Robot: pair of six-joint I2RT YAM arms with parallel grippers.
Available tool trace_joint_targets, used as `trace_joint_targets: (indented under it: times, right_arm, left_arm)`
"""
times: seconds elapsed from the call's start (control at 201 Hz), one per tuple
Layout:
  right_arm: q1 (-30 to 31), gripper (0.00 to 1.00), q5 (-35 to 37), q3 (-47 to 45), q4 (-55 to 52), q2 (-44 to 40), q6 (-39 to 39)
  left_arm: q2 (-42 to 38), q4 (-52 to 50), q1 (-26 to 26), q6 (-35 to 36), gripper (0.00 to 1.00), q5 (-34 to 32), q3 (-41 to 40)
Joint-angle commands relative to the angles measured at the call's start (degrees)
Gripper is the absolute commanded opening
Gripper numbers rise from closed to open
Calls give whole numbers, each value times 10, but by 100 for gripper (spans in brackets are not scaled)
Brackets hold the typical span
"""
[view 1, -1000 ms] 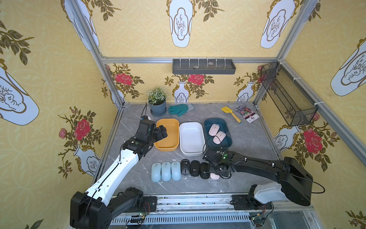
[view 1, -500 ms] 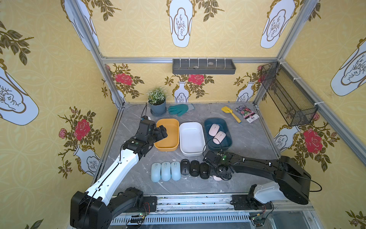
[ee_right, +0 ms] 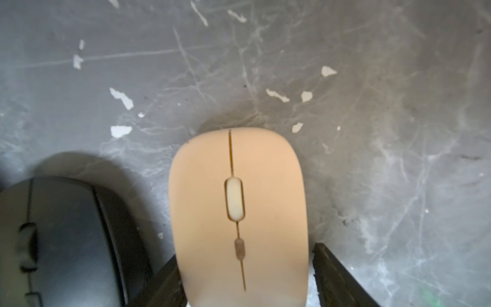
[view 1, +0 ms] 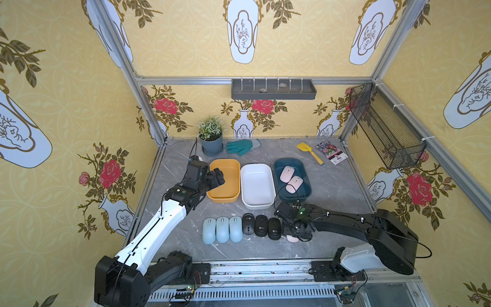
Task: Place the mice by color into the storage box
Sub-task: Pick up the mouse from the center of the board.
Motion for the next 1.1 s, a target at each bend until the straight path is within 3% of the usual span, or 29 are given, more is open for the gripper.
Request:
trace_joint_targets:
  times: [0.0,0.523,0.762,1.09]
  right_arm:
    - [-13,71,-10,-13,15,-9,-26]
    - [-33,76,-30,-12,31,27,-46]
    - [-32,64,-36,-15,35,27,-40]
    - [-33,57,-40,-8,33,17,-50]
  left_arm:
    - [-1,3,0,-3,92,2,-3]
    - [6,2,-1,-7,92,6,1]
    - [8,3,0,-7,92,4,2]
    - [9,3,-1,-9,92,1,1]
